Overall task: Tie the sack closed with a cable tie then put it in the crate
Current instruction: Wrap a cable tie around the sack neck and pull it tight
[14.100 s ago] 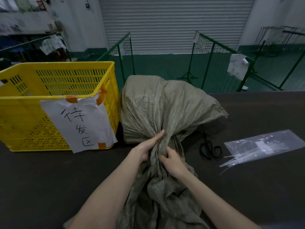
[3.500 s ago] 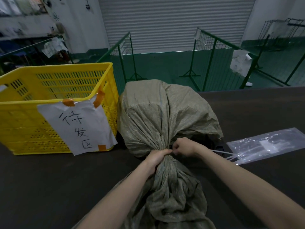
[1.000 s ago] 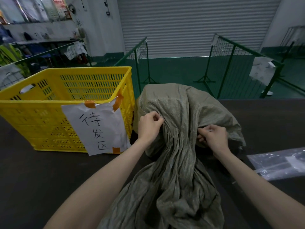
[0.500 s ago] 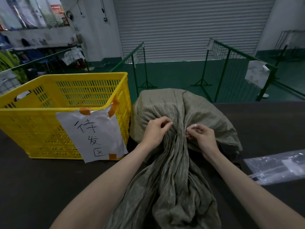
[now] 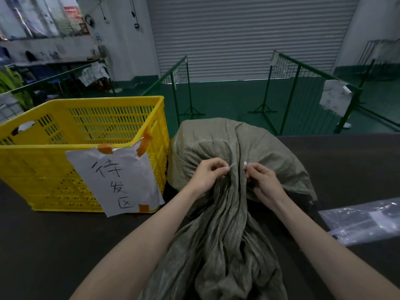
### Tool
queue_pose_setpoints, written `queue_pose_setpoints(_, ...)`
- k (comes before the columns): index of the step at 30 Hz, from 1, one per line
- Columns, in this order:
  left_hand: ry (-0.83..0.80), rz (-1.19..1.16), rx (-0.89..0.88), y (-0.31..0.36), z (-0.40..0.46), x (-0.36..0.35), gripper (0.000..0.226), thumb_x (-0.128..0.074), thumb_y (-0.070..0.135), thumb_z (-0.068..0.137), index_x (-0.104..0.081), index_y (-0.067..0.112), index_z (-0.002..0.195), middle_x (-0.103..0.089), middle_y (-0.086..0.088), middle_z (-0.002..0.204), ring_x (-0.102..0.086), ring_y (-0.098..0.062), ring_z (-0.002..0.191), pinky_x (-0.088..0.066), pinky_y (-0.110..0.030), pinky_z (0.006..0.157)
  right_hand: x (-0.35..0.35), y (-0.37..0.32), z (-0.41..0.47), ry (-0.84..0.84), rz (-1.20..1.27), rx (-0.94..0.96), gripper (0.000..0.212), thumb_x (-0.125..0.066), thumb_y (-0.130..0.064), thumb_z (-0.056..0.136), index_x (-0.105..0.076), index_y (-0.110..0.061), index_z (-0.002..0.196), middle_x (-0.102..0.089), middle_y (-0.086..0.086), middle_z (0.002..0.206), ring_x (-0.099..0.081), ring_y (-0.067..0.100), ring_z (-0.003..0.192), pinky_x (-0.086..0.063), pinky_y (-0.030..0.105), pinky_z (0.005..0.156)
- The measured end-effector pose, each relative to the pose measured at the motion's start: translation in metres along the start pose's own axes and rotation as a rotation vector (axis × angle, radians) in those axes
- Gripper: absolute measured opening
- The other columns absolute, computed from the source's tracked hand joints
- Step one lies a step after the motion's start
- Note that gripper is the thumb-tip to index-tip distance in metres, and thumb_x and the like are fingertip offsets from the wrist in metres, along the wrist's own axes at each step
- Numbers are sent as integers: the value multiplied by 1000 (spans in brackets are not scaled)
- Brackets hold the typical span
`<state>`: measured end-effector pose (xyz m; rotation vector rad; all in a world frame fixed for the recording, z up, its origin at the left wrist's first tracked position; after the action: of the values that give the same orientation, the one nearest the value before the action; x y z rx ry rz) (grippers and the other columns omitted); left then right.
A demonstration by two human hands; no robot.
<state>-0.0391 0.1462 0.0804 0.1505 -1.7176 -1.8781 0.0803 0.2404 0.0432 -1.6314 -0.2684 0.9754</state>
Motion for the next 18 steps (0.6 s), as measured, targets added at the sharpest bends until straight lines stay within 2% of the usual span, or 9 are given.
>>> queue_pose_setpoints(5,-76,31,15,-2,2,-8,7,-58,0,89,-63,3,86,-57,1,70,-51,7,56,-44,-8,63,-11,2,6,-66,-74,-61,17,-53,-5,89,-63,-3,76,-61,-2,55,-59,8,56,-50,18,61)
queue_pose_setpoints(9,-84,39,13,-3,5,-7,8,-59,0,89,-63,5,85,-57,2,69,-51,7,56,-43,-8,63,-12,4,11,-94,-109,-75,25,-54,-5,90,-68,-8,69,-61,-3,55,-58,7,55,-49,16,58)
queue_pose_setpoints(13,-98,31,12,-3,7,-8,8,-57,-1,90,-62,4,86,-56,2,69,-51,7,56,-43,-8,63,-9,4,14,-101,-132,-82,24,-52,-5,91,-67,-7,74,-59,-4,54,-56,5,53,-48,16,58)
queue_pose_setpoints(18,-105,42,15,-6,8,-9,18,-58,-1,89,-61,12,78,-55,3,67,-51,7,54,-42,-8,61,-12,9,18,-146,-191,-112,25,-52,-6,91,-67,-8,72,-58,-2,58,-55,8,57,-44,20,63)
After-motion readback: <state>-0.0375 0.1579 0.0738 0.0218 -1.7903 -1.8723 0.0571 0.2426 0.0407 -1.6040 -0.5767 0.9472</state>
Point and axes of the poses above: each hand's wrist, its own z-axis towards the middle knuckle, its own x-axis out of the back of the hand, y = z × x, the point moved 8 cm from there along z, towards the middle knuckle
